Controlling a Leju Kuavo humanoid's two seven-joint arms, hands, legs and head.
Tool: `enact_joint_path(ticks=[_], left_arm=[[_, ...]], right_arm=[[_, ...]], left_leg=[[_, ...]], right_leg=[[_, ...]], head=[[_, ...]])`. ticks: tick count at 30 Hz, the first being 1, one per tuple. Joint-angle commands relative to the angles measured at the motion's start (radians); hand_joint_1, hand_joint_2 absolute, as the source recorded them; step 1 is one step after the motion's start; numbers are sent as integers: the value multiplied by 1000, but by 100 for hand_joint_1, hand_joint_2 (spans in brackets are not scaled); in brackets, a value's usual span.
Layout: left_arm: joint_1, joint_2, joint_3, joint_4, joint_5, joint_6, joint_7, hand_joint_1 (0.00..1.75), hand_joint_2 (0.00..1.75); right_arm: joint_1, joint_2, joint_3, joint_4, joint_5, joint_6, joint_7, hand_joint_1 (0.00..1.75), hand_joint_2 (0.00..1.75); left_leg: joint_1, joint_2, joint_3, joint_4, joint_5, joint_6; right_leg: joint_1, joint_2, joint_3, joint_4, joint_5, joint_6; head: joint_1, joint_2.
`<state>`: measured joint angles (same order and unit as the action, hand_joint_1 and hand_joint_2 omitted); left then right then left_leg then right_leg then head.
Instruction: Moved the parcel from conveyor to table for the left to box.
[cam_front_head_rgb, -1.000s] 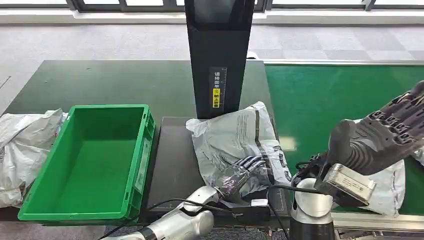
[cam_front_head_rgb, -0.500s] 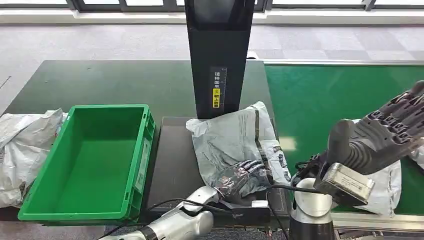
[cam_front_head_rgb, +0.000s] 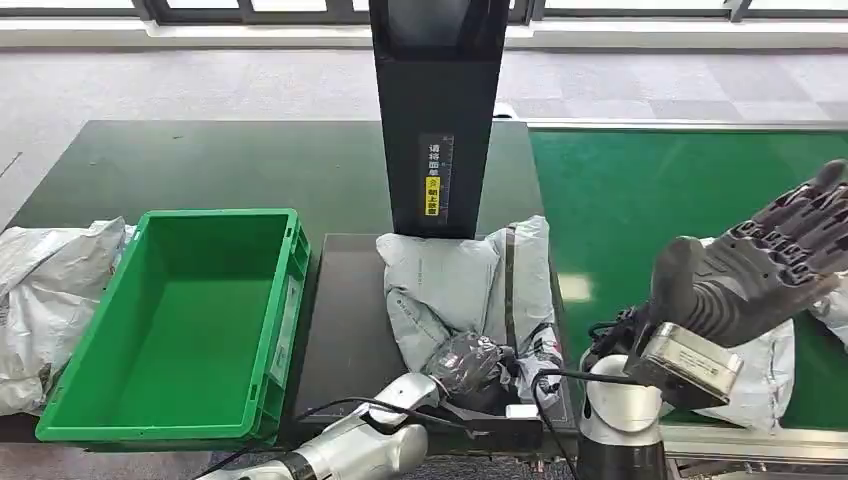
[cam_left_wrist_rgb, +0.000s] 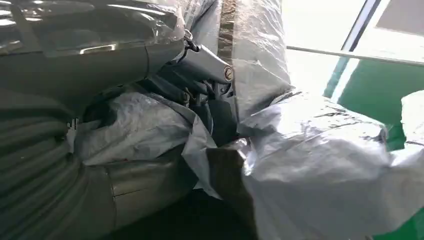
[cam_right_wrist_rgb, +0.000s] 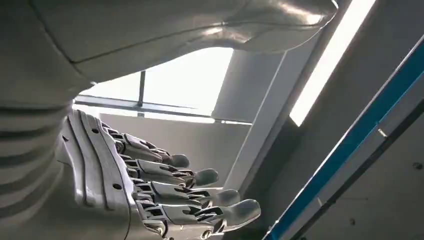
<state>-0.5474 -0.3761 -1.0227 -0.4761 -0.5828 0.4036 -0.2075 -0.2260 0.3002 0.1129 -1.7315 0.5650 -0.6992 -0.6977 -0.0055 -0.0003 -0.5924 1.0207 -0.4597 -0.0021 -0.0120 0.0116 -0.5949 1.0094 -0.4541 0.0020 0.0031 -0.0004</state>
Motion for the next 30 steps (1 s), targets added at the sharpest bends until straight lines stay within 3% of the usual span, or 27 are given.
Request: enact_joint_path(ticks=[1,3,6,7,9,10,11,12,13,16,20,30], left_arm=[[-29,27,-68,44,-13,-11,18,175,175],[-29,27,-68,44,-23,10,25,175,175],[-29,27,-27,23,-44,190,21,175,175],[-2,27,159,-58,-161,295,-17,175,175],[68,27,392,-220,-323,295,-75,175,175],[84,27,444,-249,-349,295,-97,175,175],[152,27,588,-426,-399,295,-157,175,175],[152,27,588,-426,-399,295,-157,175,175],[200,27,707,-616,-388,295,-202,175,175],[262,27,823,-851,-396,295,-213,175,175],[302,27,904,-994,-378,295,-214,175,175],[319,27,1067,-1121,-275,295,-279,175,175]], right_arm=[[55,49,-43,52,-5,1,0,0,175],[56,49,-45,50,-1,1,0,0,175],[69,49,-52,35,4,1,0,0,175],[83,49,-58,23,11,1,0,0,175],[94,49,-66,14,14,1,0,0,175],[98,49,-64,9,15,1,0,0,175],[101,49,-73,8,18,1,0,0,175],[101,49,-73,8,18,1,0,0,175],[101,49,-84,8,21,1,0,0,175],[99,49,-91,9,21,1,0,0,175],[104,49,-101,-4,27,1,0,0,175],[123,49,-101,-19,26,1,0,0,175]], left_leg=[[1,0,2,-1,0,-1],[1,0,3,-2,0,-1],[1,-1,2,-1,0,-1],[1,-1,4,-3,0,-1],[1,-1,2,-2,0,-1],[1,-1,1,-2,0,-1],[1,-1,2,-2,0,-1],[1,-1,1,-2,0,-1],[1,-1,3,-3,0,-2],[1,2,1,-1,-1,-1],[1,3,1,-1,-1,-2],[3,3,3,-2,0,-2]], right_leg=[[1,-1,2,-2,0,0],[1,-1,3,-2,0,0],[1,-1,3,-2,0,0],[1,-2,4,-3,0,-1],[1,-2,3,-2,0,-1],[1,-2,2,-2,0,0],[1,-2,2,-2,0,-1],[1,-2,2,-2,0,0],[1,-2,3,-3,0,-1],[1,1,0,-1,0,-1],[1,3,-1,-1,0,-1],[3,3,2,-2,0,-1]], head=[[0,0],[0,0],[0,0],[0,0],[0,0],[0,0],[0,0],[0,0],[0,0],[-1,0],[0,0],[0,0]])
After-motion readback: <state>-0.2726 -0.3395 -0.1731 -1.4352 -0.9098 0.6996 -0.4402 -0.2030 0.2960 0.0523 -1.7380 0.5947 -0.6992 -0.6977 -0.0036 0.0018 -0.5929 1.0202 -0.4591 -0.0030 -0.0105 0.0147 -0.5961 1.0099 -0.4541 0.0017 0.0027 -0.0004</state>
